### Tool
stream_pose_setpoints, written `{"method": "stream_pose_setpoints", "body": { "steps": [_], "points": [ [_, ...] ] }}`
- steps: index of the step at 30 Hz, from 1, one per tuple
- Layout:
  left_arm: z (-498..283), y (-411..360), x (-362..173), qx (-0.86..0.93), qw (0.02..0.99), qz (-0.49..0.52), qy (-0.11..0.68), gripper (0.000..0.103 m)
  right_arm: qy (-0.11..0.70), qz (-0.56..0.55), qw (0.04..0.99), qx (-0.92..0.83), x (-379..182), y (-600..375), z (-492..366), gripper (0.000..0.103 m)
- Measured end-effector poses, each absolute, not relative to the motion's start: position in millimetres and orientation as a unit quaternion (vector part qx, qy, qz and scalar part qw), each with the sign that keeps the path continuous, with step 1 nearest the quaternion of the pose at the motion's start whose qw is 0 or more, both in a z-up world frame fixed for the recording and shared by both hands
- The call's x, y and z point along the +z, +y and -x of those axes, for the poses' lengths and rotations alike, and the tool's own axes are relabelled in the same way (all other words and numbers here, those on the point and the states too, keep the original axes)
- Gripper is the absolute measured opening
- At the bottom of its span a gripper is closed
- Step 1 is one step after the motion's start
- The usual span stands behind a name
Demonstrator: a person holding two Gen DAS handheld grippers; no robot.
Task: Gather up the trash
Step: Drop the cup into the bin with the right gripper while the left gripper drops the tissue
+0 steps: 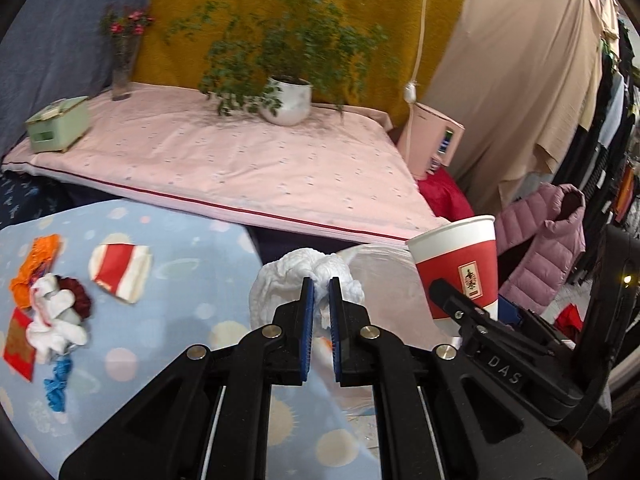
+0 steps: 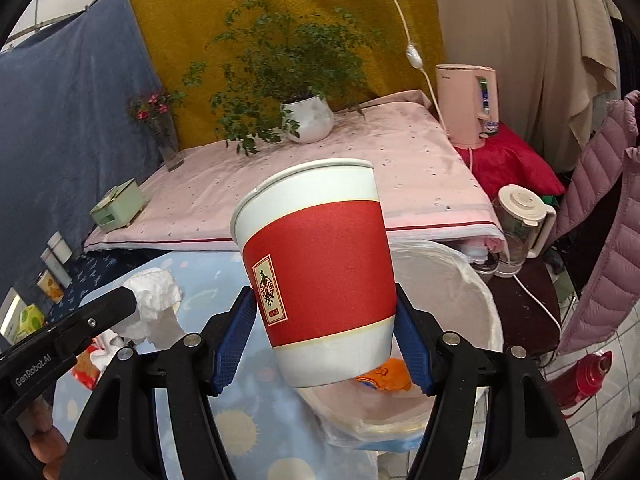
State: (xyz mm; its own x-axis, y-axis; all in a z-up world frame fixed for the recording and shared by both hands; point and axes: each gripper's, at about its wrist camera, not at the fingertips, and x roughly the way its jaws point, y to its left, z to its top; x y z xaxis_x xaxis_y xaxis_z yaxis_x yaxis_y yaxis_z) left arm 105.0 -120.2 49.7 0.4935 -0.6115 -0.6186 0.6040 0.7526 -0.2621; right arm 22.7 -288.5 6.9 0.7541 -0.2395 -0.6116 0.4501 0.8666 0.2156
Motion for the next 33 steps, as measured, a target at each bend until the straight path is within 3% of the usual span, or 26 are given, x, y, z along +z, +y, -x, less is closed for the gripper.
{"method": "stream_pose_setpoints", "body": {
  "steps": [16, 18, 20, 22, 33],
  "points": [
    [-99.9, -216.7, 20.9, -0.408, 0.821, -0.019, 0.398, 0.008, 0.324, -0.211, 0.891, -0.237, -38.3, -356.0, -6.1, 0.064],
    [-100.2, -220.9, 19.6, -0.408, 0.822, -0.018, 0.397, 0.015, 0.325, -0.214, 0.89, -0.238, -40.9, -359.7, -7.4, 0.065],
    [-100.5, -222.9, 19.7, -0.399, 0.828, -0.017, 0.393, 0.044, 0.326, -0.215, 0.888, -0.242, -42.7, -361.0, -9.3, 0.067],
    [-100.0, -221.9, 21.3, -0.386, 0.839, -0.017, 0.383, 0.055, 0.326, -0.216, 0.888, -0.243, -43.4, -361.2, -10.9, 0.067],
    [-110.3, -192.9, 20.8, -0.347, 0.859, -0.018, 0.376, 0.057, 0.326, -0.208, 0.892, -0.233, -39.3, -347.6, -22.2, 0.071]
  ]
}}
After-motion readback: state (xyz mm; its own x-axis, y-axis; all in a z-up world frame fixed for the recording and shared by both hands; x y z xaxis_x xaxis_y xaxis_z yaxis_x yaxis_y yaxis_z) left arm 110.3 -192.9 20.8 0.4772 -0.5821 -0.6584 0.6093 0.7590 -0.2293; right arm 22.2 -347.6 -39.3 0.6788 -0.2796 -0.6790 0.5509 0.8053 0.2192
